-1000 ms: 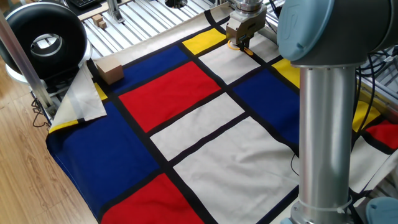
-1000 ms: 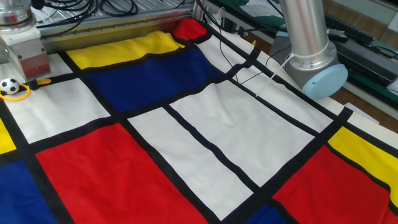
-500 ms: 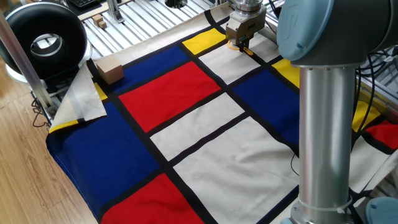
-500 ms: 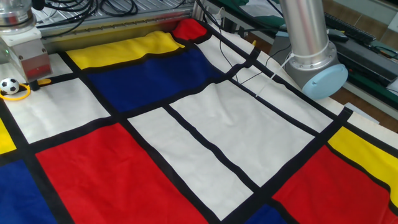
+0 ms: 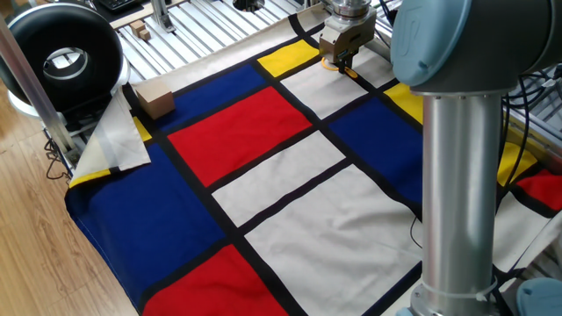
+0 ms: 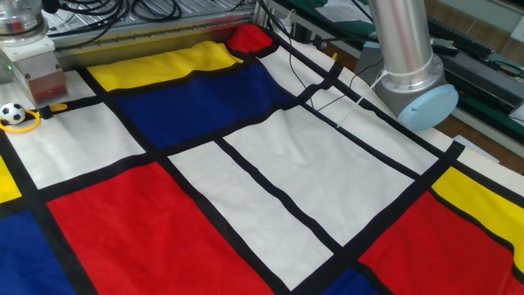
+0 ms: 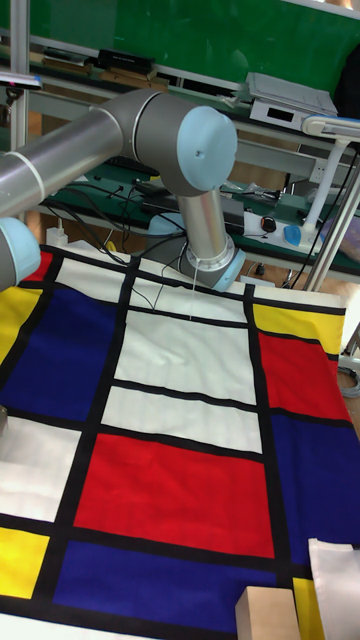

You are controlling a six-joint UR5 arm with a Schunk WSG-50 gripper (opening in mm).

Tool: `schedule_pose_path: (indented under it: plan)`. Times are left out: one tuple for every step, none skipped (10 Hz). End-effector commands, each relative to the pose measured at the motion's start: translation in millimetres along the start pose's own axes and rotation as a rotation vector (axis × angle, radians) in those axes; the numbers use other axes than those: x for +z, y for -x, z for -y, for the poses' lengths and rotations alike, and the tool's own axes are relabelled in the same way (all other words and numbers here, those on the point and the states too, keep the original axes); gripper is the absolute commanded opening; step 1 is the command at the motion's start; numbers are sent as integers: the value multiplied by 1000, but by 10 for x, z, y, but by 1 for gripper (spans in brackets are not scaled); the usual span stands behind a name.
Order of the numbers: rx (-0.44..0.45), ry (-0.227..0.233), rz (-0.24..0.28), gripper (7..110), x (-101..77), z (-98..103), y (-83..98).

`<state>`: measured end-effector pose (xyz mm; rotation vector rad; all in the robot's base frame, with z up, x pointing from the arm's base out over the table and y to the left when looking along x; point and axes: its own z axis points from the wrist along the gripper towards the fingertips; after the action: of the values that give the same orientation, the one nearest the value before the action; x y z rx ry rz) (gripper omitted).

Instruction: Remove the bubble ring from the ball

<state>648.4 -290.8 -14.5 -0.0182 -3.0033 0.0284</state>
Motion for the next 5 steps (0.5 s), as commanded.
schedule_pose_path:
  plan:
    - [20, -1, -3, 7, -5, 7, -10]
    - [20, 1, -3, 7, -4, 0, -10]
    - [23, 1, -1, 7, -3, -14, -4]
    - [23, 1, -1, 7, -7, -22, -3]
    - [23, -1, -1, 7, -16, -19, -4]
